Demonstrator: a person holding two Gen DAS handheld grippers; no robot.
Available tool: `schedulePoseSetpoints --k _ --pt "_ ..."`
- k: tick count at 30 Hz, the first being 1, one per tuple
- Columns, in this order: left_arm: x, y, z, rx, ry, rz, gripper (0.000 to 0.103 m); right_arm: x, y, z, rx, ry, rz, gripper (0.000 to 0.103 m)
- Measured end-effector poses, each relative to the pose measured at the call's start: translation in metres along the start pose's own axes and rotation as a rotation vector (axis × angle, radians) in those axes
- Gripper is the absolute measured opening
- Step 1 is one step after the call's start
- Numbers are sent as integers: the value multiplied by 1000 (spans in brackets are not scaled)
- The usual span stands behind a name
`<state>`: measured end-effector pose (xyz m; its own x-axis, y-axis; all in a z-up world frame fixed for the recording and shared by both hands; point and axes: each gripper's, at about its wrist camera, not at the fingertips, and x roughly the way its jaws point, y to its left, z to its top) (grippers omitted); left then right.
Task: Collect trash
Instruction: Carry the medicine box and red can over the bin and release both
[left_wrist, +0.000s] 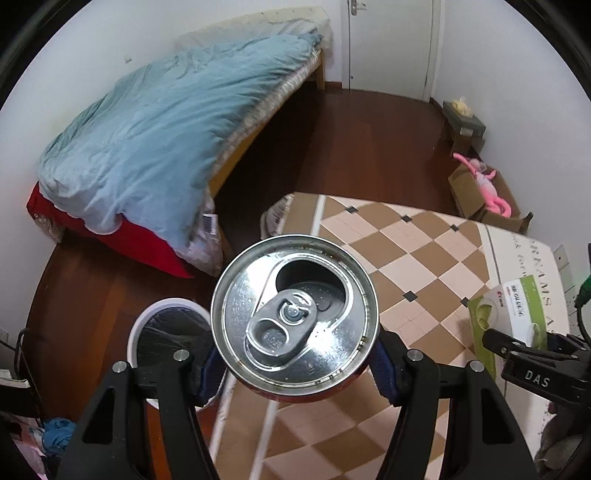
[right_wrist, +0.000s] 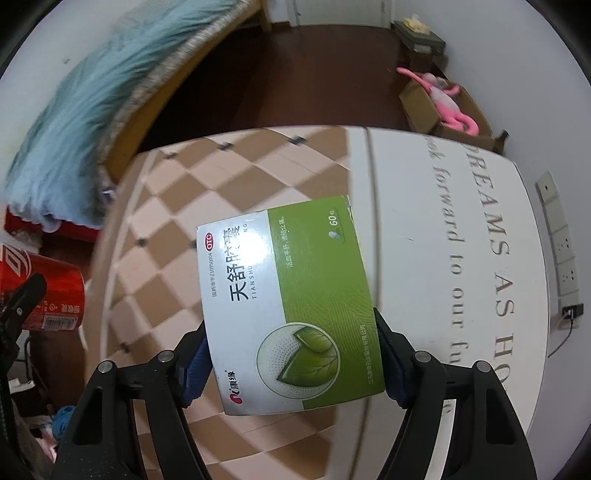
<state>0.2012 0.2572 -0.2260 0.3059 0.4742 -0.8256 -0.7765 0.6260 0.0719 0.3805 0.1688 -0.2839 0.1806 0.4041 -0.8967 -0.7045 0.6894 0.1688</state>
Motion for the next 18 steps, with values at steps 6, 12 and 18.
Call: schedulePoseSetpoints --k 6,12,18 --pt "-47 54 -4 -38 -54 5 63 -35 60 -10 -69 -46 115 77" --pt "-82 123 -5 -83 -106 51 63 -68 144 -18 -151 -96 250 77" --pt "-87 193 -5 -145 -116 98 63 -70 236 -22 -240 -97 318 77"
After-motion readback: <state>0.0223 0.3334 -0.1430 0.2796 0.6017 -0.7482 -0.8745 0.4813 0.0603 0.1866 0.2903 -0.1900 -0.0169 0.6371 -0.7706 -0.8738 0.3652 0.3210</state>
